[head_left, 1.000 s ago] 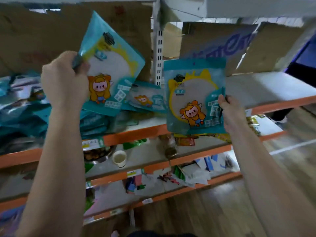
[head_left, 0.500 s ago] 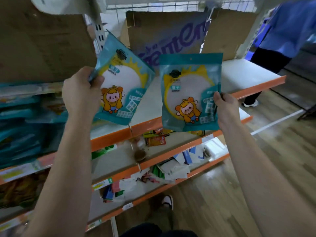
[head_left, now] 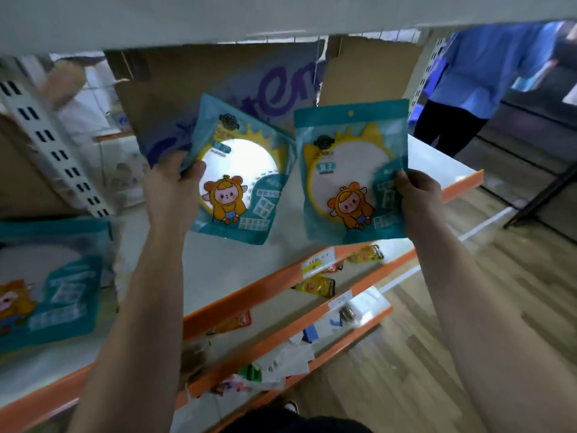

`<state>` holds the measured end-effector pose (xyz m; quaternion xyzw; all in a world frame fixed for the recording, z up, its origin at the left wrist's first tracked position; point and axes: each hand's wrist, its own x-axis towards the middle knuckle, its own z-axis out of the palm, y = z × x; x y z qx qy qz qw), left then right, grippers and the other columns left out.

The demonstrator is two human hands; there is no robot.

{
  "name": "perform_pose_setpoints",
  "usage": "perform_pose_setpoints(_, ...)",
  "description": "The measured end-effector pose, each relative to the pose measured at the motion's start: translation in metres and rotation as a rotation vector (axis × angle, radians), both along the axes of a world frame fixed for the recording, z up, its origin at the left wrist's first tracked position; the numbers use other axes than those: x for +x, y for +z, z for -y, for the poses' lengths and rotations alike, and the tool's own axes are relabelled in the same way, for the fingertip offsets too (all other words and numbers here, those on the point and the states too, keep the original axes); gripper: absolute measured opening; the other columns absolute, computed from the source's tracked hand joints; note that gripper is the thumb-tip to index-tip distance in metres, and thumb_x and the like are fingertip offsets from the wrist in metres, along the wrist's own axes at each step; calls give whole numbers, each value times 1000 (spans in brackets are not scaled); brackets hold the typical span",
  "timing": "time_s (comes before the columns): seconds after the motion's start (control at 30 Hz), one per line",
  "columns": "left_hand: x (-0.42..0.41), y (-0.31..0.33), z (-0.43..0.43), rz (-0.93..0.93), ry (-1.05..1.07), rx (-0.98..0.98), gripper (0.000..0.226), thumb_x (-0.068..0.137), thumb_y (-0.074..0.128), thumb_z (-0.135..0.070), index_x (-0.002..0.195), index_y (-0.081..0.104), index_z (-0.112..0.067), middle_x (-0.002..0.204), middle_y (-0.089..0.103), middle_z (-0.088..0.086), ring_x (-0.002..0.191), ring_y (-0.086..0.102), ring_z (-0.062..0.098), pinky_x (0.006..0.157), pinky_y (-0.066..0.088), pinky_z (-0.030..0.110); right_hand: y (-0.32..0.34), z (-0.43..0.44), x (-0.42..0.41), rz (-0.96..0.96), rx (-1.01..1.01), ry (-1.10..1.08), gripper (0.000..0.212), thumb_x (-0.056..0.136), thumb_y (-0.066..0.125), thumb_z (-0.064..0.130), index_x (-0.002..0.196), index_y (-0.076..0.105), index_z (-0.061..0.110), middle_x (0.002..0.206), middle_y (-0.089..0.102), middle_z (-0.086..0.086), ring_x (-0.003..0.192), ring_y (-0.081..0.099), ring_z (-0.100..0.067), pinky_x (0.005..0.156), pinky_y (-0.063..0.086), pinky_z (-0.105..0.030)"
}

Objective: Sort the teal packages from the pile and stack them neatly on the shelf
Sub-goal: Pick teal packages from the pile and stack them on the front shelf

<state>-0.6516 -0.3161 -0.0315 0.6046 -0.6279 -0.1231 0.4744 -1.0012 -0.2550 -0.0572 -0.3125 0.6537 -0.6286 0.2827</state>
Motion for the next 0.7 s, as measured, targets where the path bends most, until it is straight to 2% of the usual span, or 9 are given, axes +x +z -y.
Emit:
perform_pose_setpoints(0.13, -32, -8, 30, -37, -10, 80, 25, 91, 57, -23, 84, 56, 1, 79, 57, 21, 70, 46, 23, 56, 31, 28, -7, 29, -35, -6, 36, -8, 18, 97, 56, 27, 83, 67, 24, 80, 71, 0, 73, 69, -18, 70, 57, -36)
perform_pose_setpoints(0.27, -60, -20, 52, -101, 16, 132, 23, 93, 56, -25, 83, 53, -4, 82, 56, 17, 72, 47, 22, 61, 33, 29, -20, 61, -66, -18, 50, 29, 18, 99, 54, 26, 89, 67, 20, 80, 69, -2, 68, 68, -14, 63, 56, -30)
perform_pose_setpoints(0.33, -74, -30, 60, -124, 31, 148, 24, 93, 55, -25, 84, 52, -3, 79, 55, 14, 71, 46, 21, 61, 32, 29, -28, 81, -82, -22, 65, 63, 20, 99, 52, 26, 96, 67, 13, 82, 68, -4, 70, 67, -17, 66, 57, -31)
perform_pose_setpoints(0.43, -93, -44, 67, -113, 85, 151, 22, 92, 54, -29, 82, 51, -9, 78, 55, 13, 70, 46, 22, 59, 33, 30, -37, 114, -108, -41, 83, 119, 21, 100, 50, 24, 92, 65, 11, 79, 66, -3, 68, 64, -17, 64, 55, -29)
perform_pose_setpoints(0.5, -102, -53, 69, -145, 111, 154, 21, 91, 53, -31, 87, 54, -10, 85, 60, 18, 75, 51, 27, 65, 41, 34, -42, 135, -126, -52, 93, 151, 21, 100, 50, 23, 90, 63, 10, 76, 64, -1, 63, 62, -13, 59, 52, -26)
perform_pose_setpoints(0.6, -118, -62, 64, -365, 90, 156, 14, 93, 55, -18, 103, 61, -12, 104, 64, 19, 95, 61, 37, 87, 49, 51, -48, 166, -156, -79, 125, 212, 22, 100, 49, 24, 90, 63, 10, 76, 64, -1, 61, 62, -11, 54, 49, -22)
perform_pose_setpoints(0.7, -145, -66, 58, -555, 76, 137, 17, 94, 56, -6, 96, 65, -21, 93, 67, 1, 86, 63, 21, 81, 49, 41, -51, 191, -183, -126, 139, 268, 24, 101, 48, 23, 82, 61, 15, 78, 64, -2, 64, 62, -12, 54, 50, -22)
